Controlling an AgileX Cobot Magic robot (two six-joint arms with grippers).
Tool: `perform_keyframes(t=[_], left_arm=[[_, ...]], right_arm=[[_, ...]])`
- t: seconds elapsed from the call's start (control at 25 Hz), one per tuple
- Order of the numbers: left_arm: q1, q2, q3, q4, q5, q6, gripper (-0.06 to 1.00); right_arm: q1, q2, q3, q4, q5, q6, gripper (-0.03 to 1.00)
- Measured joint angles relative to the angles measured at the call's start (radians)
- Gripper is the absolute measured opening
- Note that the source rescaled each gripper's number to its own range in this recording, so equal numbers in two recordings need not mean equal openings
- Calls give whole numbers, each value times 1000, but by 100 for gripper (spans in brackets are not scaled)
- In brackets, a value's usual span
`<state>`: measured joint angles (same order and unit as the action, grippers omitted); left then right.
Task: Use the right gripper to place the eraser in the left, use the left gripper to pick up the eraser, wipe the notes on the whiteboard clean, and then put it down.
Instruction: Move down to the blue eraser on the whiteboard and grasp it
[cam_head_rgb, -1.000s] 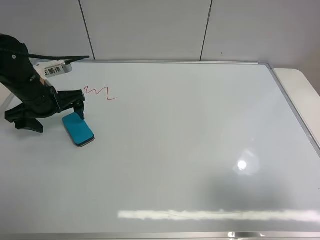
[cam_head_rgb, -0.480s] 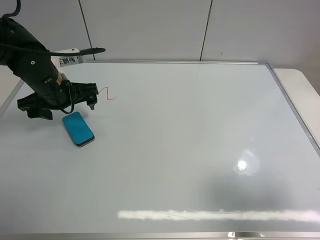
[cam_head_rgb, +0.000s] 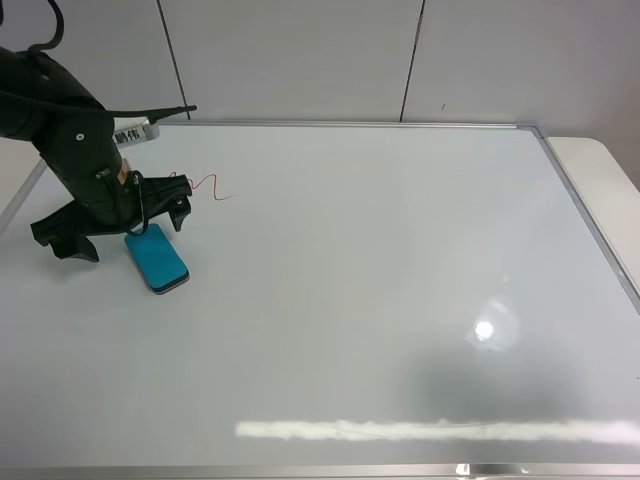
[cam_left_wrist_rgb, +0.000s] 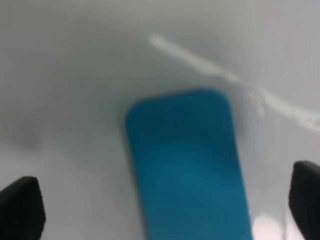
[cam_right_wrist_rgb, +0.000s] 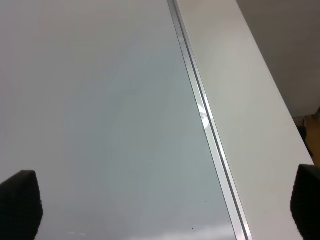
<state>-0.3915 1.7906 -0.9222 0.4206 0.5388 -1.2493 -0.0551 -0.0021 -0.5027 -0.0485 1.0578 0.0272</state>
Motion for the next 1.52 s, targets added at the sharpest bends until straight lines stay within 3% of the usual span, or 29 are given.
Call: perform_keyframes(t=[0.24,0.56,0.96,1.2,1.44,1.48,1.52], left_arm=[[-1,48,0,-77,-1,58,97],[-1,75,-4,-81,-63,60,97],[-1,100,-60,-79,-11,113,96],[-1,101,-60,-81,8,114,66],[-1,101,-60,-106,7,125,58],[-1,101,-60,-108,6,133,52],[-1,101,-60,-108,5,147,39]], right_arm=[[0,0,0,0,0,0,100],[0,0,0,-9,0,0,100],[0,0,0,-19,0,0,100],[0,0,0,-19,0,1,100],[0,0,0,-19,0,1,100],[0,0,0,-19,0,1,100],[0,0,0,-19,0,1,100]])
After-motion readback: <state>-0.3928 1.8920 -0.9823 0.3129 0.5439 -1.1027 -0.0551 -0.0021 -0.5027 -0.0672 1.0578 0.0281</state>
